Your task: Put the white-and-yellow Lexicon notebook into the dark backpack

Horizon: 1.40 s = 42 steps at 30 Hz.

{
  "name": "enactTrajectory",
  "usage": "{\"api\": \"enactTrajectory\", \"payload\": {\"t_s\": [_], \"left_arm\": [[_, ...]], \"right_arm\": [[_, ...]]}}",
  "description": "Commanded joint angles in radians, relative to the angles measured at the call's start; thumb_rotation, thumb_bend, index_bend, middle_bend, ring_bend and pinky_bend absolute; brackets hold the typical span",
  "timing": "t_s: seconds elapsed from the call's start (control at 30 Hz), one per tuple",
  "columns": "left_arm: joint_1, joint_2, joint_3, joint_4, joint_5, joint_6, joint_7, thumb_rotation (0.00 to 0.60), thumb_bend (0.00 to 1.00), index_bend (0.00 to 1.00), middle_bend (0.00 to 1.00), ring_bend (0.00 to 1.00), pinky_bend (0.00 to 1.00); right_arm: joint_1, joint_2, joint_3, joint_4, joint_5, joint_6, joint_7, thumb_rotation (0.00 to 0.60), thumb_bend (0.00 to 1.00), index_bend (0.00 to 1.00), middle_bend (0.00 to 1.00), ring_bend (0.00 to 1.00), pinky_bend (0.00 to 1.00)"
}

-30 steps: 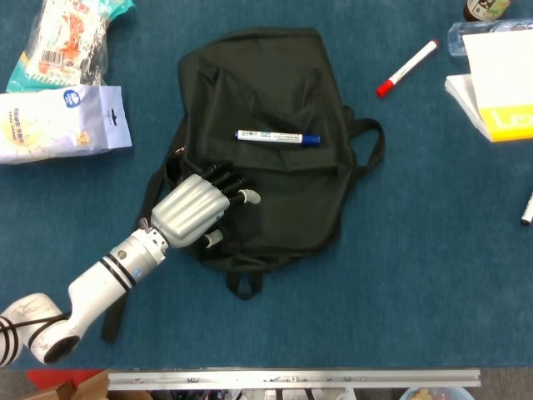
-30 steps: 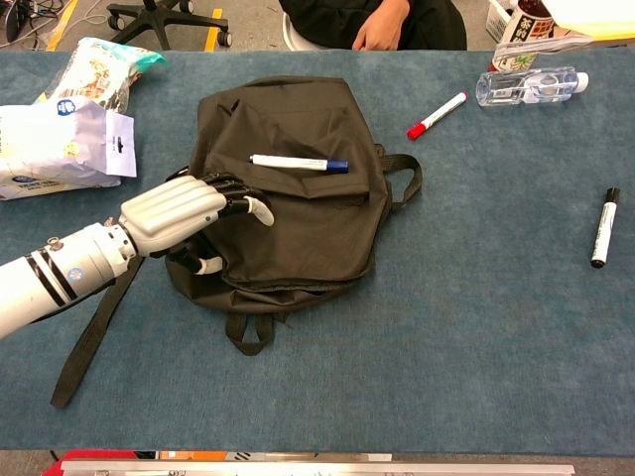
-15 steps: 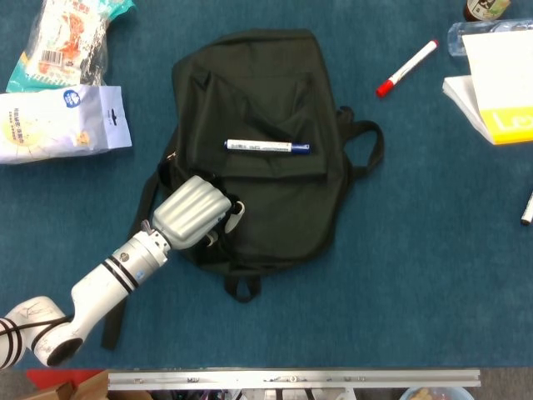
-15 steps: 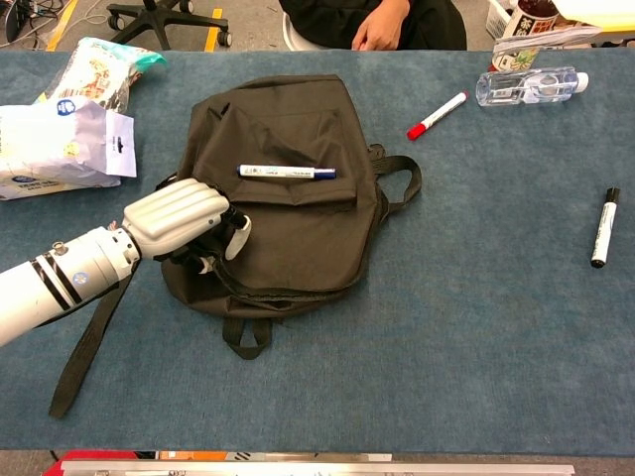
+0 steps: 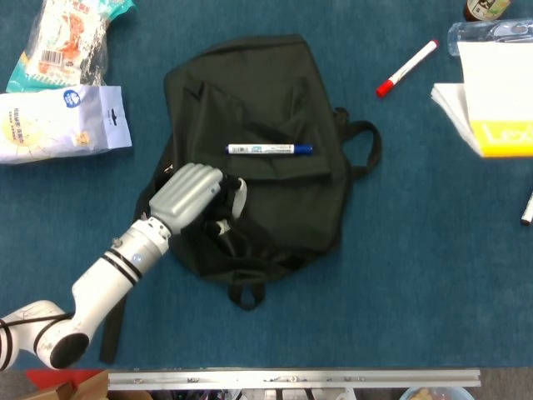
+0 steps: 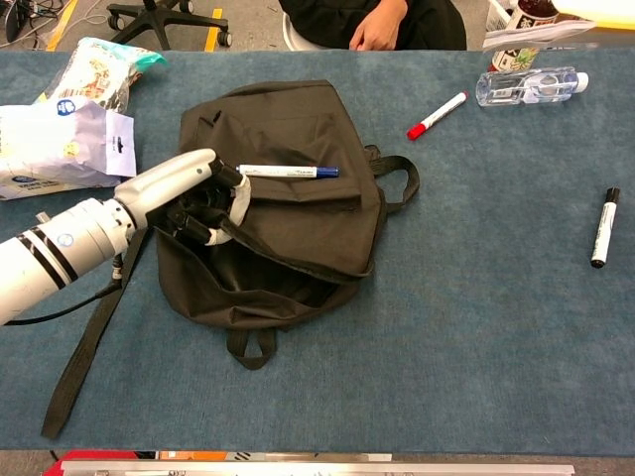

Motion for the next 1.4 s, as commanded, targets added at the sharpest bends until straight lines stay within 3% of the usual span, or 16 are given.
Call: {"api": "enactTrajectory", "payload": {"t_s": [0.03,0.33,0.5,0.83,1.4], "left_arm": [[-0.018,0.058,-0.069,-0.109,-0.15,-0.08,-0.085,0.6,0.39,0.73,0.75,0.69,0.6],[-0.048,0.11,-0.163,-0.201,-0.439,-0.181,-0.168,0.6,0.39,0.7,0.74,0.68,0.6],[-0.052,0.136,-0.207,-0.228,-0.531,-0.198,-0.205,0.6,0.39,0.69,0.74,0.68,0.6],[-0.04,0.186,-0.264,-0.265,-0.619,-0.254,-0.293,0.6,0.39,0.69,0.74,0.67,0.6],[-0.032,0.208,-0.287,-0.274,-0.639,-0.287,-0.323,0.6,0.39,0.69,0.73,0.67,0.6]], "right_arm": [[-0.009,0.011,-0.022,-0.027,-0.039,0.015,0.016,0.6,0.49,0.77,0.7,0.6,0.76],[-0.001,0.021,-0.082,-0.094,-0.146,-0.006,0.066,0.6,0.49,0.77,0.7,0.61,0.76],[0.014,0.012,-0.108,-0.123,-0.205,-0.029,0.074,0.6,0.49,0.77,0.7,0.61,0.76],[0.078,-0.052,-0.146,-0.171,-0.315,-0.122,0.07,0.6,0.49,0.77,0.7,0.61,0.76],[0.189,-0.182,-0.155,-0.178,-0.362,-0.277,0.07,0.6,0.49,0.78,0.71,0.61,0.76]]}}
